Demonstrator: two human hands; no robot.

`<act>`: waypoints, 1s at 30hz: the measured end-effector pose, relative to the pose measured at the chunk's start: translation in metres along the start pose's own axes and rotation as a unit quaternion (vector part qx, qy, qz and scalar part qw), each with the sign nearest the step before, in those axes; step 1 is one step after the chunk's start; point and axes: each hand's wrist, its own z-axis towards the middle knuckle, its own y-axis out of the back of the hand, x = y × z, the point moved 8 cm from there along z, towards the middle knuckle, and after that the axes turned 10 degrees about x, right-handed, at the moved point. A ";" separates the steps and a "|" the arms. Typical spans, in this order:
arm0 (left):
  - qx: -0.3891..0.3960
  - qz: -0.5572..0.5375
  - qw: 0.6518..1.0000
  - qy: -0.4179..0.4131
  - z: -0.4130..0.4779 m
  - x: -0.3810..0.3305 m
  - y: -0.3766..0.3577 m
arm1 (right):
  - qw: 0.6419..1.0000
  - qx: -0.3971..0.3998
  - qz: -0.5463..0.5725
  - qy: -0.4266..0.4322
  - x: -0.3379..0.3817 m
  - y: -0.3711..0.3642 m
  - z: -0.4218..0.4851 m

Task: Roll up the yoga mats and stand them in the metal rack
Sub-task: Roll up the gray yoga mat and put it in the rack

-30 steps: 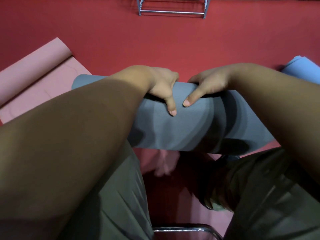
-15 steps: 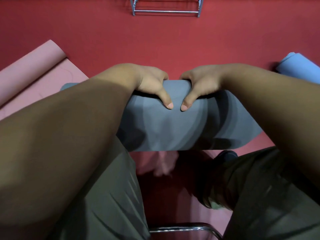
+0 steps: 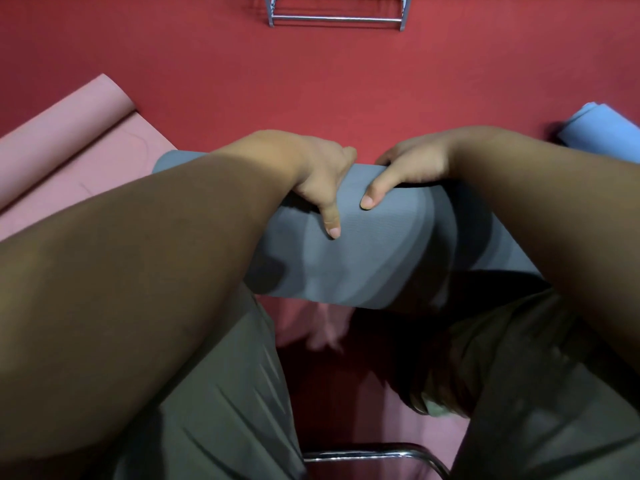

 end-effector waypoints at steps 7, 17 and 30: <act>0.028 -0.041 0.999 0.006 -0.004 0.010 -0.006 | 0.991 0.004 -0.134 0.021 0.028 -0.003 0.004; 0.063 -0.160 0.985 0.020 -0.010 0.027 -0.006 | 0.964 -0.046 -0.263 0.018 0.048 -0.009 0.005; 0.075 -0.063 0.995 0.023 0.006 0.021 -0.007 | 0.992 -0.024 -0.121 -0.017 0.009 0.002 -0.003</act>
